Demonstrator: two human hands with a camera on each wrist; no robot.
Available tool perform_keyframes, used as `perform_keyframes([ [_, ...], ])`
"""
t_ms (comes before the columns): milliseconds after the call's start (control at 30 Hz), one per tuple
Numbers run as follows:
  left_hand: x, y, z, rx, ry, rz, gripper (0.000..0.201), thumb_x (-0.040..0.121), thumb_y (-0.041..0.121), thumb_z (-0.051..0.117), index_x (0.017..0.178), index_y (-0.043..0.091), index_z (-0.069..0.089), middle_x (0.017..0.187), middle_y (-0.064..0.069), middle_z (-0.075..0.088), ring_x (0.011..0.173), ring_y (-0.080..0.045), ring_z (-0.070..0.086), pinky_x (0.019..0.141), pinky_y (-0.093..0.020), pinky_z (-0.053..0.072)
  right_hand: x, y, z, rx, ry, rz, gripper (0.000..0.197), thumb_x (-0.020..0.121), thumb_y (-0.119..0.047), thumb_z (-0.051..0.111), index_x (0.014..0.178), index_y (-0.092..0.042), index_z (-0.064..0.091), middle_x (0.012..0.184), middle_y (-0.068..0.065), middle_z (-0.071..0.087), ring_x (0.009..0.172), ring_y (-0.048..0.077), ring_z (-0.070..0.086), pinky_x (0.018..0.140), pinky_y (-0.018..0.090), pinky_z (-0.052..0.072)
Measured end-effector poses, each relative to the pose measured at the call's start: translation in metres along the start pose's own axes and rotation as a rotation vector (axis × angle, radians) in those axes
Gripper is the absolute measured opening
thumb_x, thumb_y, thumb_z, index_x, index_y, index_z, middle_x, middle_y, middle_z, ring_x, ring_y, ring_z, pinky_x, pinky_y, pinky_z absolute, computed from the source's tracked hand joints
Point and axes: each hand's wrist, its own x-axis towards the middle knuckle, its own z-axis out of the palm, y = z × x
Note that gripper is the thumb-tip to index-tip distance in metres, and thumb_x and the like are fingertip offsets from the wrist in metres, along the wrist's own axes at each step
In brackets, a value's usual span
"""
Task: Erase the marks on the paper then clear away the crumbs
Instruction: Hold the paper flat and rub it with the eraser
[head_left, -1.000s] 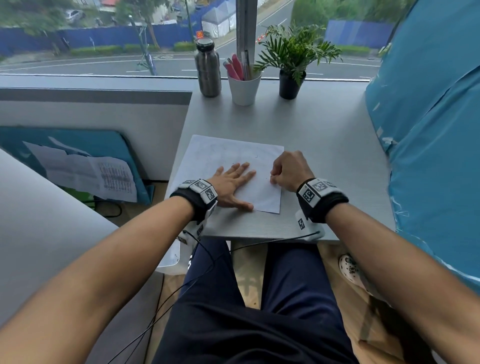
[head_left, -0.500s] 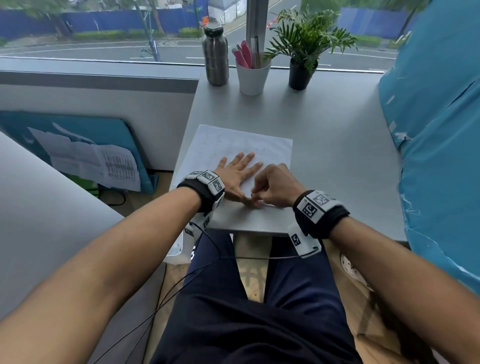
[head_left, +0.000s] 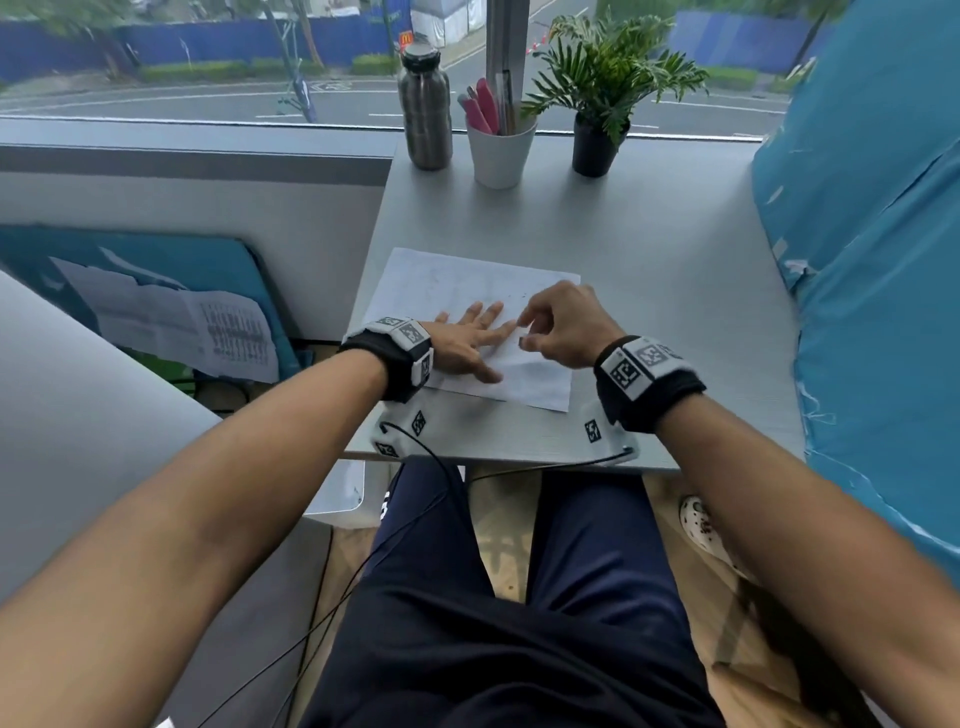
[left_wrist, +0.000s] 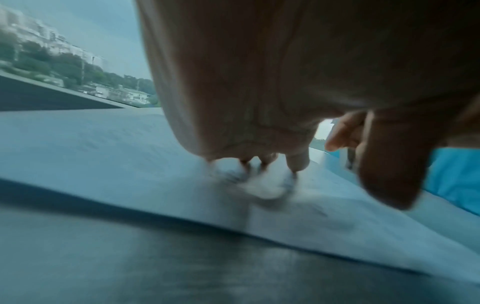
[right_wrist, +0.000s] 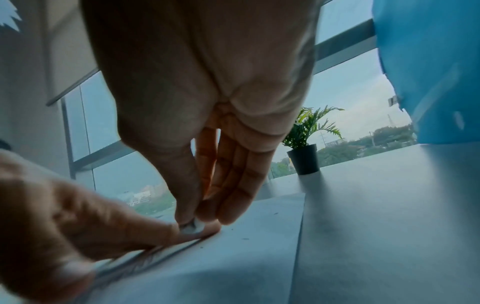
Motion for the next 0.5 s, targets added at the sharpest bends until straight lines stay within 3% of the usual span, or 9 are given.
perform_keyframes([
  [100, 0.001, -0.003, 0.000, 0.037, 0.003, 0.007, 0.089, 0.093, 0.040, 0.060, 0.156, 0.035, -0.003, 0.158, 0.004, -0.030, 0.146, -0.017, -0.025, 0.118, -0.051, -0.012, 0.001, -0.006, 0.012, -0.062, -0.055, -0.045, 0.007, 0.076, -0.012, 0.076, 0.082, -0.010, 0.077, 0.075, 0.005, 0.072, 0.069, 0.013, 0.062, 0.064, 0.020, 0.046],
  [233, 0.003, -0.001, 0.000, 0.066, -0.007, 0.006, 0.088, 0.092, 0.040, 0.063, 0.156, 0.037, 0.003, 0.158, 0.004, -0.031, 0.147, -0.018, -0.024, 0.118, -0.052, -0.010, -0.006, -0.013, 0.028, -0.108, -0.068, -0.059, 0.006, 0.078, -0.009, 0.068, 0.075, -0.008, 0.073, 0.069, 0.004, 0.067, 0.069, 0.021, 0.059, 0.065, 0.026, 0.046],
  [400, 0.004, 0.000, -0.003, 0.116, -0.047, -0.011, 0.101, 0.090, 0.040, 0.065, 0.153, 0.035, -0.014, 0.156, 0.002, -0.034, 0.146, -0.021, -0.027, 0.117, -0.055, -0.010, -0.030, -0.015, 0.029, -0.147, -0.197, -0.175, 0.006, 0.079, -0.010, 0.073, 0.082, -0.012, 0.078, 0.079, -0.002, 0.073, 0.068, 0.009, 0.060, 0.072, 0.017, 0.044],
  [500, 0.003, 0.002, -0.004, 0.127, -0.046, -0.017, 0.095, 0.091, 0.041, 0.064, 0.156, 0.033, -0.005, 0.157, 0.002, -0.034, 0.146, -0.021, -0.025, 0.118, -0.054, -0.009, -0.014, -0.014, 0.018, -0.128, -0.205, -0.154, 0.008, 0.076, -0.011, 0.077, 0.083, -0.013, 0.079, 0.079, -0.003, 0.075, 0.070, 0.007, 0.062, 0.077, 0.020, 0.049],
])
